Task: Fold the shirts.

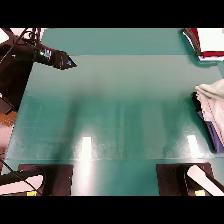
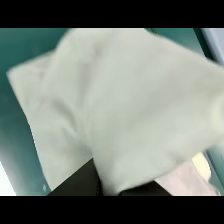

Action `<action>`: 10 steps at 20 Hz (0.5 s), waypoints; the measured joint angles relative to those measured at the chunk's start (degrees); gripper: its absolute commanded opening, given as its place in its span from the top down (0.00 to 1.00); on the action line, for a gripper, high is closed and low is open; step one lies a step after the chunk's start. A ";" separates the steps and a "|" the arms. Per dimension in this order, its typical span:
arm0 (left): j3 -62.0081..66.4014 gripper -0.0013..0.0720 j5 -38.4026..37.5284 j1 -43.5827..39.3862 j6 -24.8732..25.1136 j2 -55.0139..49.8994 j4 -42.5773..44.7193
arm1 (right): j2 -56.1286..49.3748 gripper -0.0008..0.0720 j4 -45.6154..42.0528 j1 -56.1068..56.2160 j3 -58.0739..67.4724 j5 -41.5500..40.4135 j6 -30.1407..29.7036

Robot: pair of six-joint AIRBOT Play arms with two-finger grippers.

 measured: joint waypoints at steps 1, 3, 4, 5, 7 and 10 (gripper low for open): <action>0.00 0.95 -0.20 0.00 0.37 0.00 0.00 | 0.92 0.96 -1.31 -1.22 -2.36 0.50 0.44; 0.00 0.95 -0.50 0.00 0.90 -0.02 0.02 | 2.62 0.95 -2.91 -4.74 -6.91 1.27 1.40; 0.00 0.95 -0.63 0.00 1.07 0.00 0.00 | 3.30 0.79 -3.56 -6.78 -9.01 1.51 1.77; 0.00 0.95 -0.72 0.00 1.16 -0.02 0.02 | 4.00 0.39 -3.93 -9.09 -11.19 1.73 2.01; 0.00 0.95 -0.81 0.00 1.31 0.00 0.02 | 4.85 0.06 -4.98 -13.25 -14.84 1.88 2.47; 0.00 0.95 -0.85 0.00 1.49 -0.02 0.00 | 5.51 0.07 -4.24 -16.52 -17.64 1.70 4.98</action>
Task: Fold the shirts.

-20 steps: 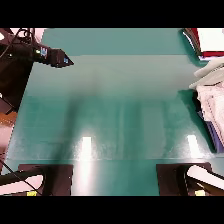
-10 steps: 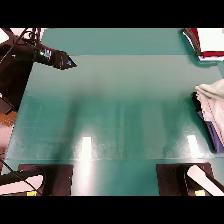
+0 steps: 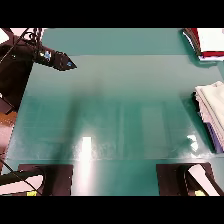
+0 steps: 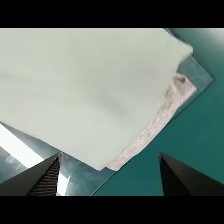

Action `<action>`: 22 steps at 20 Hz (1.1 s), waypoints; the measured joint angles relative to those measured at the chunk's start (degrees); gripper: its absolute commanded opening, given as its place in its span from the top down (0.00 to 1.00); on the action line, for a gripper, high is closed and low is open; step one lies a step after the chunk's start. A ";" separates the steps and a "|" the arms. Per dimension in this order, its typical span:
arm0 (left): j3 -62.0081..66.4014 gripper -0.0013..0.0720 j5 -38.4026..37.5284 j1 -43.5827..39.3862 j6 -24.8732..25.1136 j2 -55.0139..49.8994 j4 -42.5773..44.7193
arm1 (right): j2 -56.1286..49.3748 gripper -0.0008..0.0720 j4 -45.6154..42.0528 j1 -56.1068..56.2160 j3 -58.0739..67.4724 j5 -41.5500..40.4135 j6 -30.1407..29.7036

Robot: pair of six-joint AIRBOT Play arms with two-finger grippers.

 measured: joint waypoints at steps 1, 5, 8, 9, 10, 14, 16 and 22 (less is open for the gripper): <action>0.00 0.95 0.04 0.00 0.02 0.00 0.00 | 0.13 0.07 1.44 -0.09 -0.15 -0.11 0.52; 0.00 0.95 1.20 0.00 0.07 0.00 0.00 | 0.31 0.07 12.11 5.35 1.44 0.04 1.86; 0.00 0.95 1.40 0.00 0.07 0.00 -0.11 | 0.33 0.40 17.55 14.12 3.52 -0.50 2.32; 0.00 0.95 1.51 0.00 0.04 0.00 -0.22 | 0.33 0.68 18.58 17.55 4.28 -1.09 2.32; 0.00 0.95 1.53 0.00 0.04 0.00 -0.24 | 0.33 0.97 19.23 21.05 5.01 -1.68 2.38; 0.00 0.95 1.68 0.00 0.02 0.00 -0.35 | 0.35 0.96 20.81 32.85 7.17 -4.55 2.56; 0.00 0.95 1.68 0.00 0.02 0.00 -0.37 | 0.33 0.96 21.05 36.92 7.63 -5.75 2.56; 0.00 0.95 1.70 0.00 0.02 0.00 -0.42 | 0.22 0.96 21.38 42.47 8.04 -7.21 2.51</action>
